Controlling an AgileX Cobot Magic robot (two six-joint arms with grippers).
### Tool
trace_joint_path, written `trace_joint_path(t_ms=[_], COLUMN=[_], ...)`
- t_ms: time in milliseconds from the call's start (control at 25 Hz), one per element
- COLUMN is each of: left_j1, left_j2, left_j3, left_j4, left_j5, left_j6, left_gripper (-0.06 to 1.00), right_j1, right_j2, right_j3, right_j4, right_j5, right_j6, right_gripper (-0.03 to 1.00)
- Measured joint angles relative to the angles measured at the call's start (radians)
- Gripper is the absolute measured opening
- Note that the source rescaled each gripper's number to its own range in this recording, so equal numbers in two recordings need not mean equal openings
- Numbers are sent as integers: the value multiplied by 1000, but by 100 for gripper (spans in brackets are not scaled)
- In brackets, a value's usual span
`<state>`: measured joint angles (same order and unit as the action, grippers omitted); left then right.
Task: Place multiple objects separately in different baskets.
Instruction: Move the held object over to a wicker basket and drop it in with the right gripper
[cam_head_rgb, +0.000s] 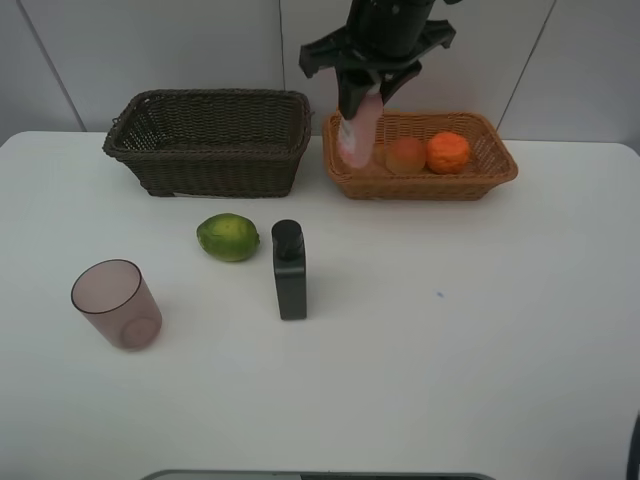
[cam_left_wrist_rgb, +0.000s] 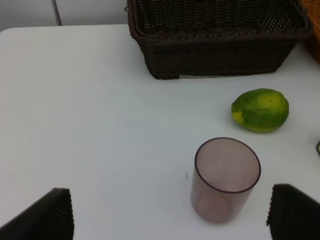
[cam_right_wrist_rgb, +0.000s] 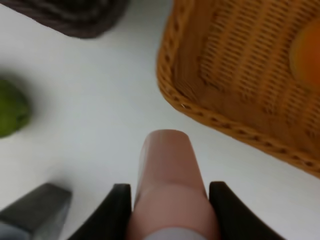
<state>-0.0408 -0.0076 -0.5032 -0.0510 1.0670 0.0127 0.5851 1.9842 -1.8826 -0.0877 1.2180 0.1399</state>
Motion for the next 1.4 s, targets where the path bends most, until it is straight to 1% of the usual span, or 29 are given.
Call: trace_joint_path(t_ms=[80,120,360,440,720,800,1040,1360,1400], left_j1=[0,0,0,0,0,0,0,0,0], left_j2=[0,0,0,0,0,0,0,0,0], left_j3=[0,0,0,0,0,0,0,0,0], left_j4=[0,0,0,0,0,0,0,0,0], left_j5=[0,0,0,0,0,0,0,0,0], left_j6=[0,0,0,0,0,0,0,0,0], left_gripper=[99,99,99,99,99,99,99,99,99], right_j1=[24,43,83,90,93,93,93,93,93], right_j2=[21,57,177,207,258,279,358,429,433], right_j3=[-67,-137,-338,-386,-408,-408,-408,-408,-408], right_j4=[18,21,39,41,36,31,-3,-17,-17], right_j5=[1,3,6,-23,-266,-317,-398,-427,-428], right_j6=[-16,-22,-55,-57,-58,-58,-58,-58,-58], right_gripper=[0,0,0,0,0,0,0,0,2])
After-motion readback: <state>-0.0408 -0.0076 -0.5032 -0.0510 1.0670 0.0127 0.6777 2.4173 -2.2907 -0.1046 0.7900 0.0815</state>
